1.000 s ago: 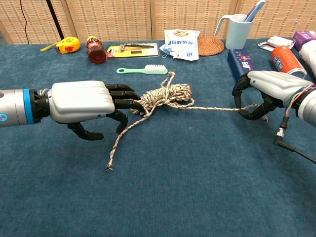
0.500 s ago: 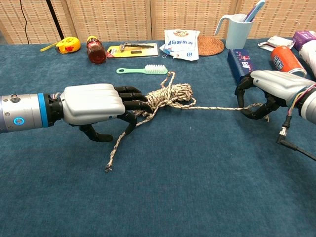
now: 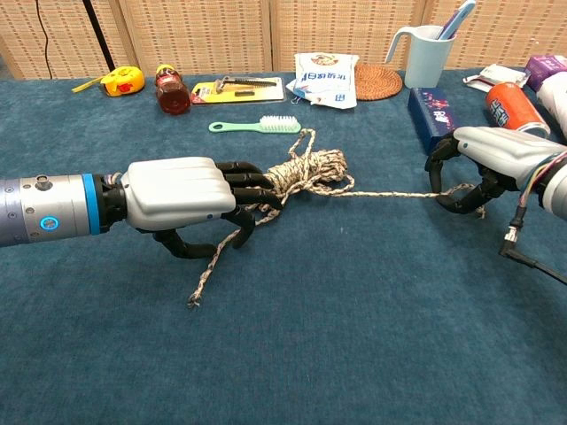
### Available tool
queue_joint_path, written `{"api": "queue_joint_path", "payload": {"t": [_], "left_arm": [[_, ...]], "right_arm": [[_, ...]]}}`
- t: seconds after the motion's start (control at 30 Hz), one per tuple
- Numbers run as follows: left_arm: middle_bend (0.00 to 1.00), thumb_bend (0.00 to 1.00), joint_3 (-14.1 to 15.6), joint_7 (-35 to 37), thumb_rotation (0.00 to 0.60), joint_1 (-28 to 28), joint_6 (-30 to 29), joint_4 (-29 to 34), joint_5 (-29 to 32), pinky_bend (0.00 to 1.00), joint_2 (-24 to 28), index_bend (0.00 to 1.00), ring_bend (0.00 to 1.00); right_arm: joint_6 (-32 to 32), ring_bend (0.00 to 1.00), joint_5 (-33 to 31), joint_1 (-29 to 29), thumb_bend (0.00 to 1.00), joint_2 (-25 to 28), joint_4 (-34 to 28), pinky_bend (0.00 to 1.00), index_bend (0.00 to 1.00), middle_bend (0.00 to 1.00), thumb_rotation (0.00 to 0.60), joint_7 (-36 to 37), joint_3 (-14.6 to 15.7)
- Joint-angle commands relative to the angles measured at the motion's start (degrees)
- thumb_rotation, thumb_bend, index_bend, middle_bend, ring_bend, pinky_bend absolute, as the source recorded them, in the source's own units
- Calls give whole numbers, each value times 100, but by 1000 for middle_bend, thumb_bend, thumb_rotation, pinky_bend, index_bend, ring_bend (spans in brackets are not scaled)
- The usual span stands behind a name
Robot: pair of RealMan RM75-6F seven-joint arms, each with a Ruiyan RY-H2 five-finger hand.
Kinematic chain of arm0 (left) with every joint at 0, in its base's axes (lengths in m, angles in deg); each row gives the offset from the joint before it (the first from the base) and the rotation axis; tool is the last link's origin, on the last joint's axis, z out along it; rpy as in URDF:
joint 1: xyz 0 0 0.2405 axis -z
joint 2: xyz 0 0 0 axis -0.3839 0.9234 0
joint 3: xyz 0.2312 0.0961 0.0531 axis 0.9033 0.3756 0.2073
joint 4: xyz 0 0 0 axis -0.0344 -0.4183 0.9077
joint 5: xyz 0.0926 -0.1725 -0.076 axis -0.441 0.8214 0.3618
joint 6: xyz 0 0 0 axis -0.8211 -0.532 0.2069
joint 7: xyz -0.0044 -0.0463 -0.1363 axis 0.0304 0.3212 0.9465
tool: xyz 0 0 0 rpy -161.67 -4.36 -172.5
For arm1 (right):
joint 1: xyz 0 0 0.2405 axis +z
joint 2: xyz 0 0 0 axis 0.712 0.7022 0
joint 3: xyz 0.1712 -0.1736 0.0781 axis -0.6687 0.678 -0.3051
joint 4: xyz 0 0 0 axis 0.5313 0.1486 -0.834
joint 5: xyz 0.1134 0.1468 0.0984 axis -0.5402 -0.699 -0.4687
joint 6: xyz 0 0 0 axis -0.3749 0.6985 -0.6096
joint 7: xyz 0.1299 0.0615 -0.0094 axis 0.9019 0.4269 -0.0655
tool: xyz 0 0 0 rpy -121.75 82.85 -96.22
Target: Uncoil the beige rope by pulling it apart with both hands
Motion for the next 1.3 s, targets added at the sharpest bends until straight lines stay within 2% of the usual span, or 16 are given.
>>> {"api": "queue_joint_path", "payload": {"t": [0.03,1.0,1.3], "left_arm": [[116,369,9,-6,600,6,0,0,15,0,-5,472,0],[136,373,119,12,600,-12,-91,-153,204,0,-140,562,0],[159,408,128,14,600,-14,-119,-146,251,0,-133,601,0]], "right_arm": [[-4,71,0,0,471,-1,7,0,653,270,600,10,-3],[-16,75,-50,6,471,-13,-27,0,654,272,600,-82,-11],[-34,75,-59,14,471,-26,-12,0,656,276,600,-88,-8]]}}
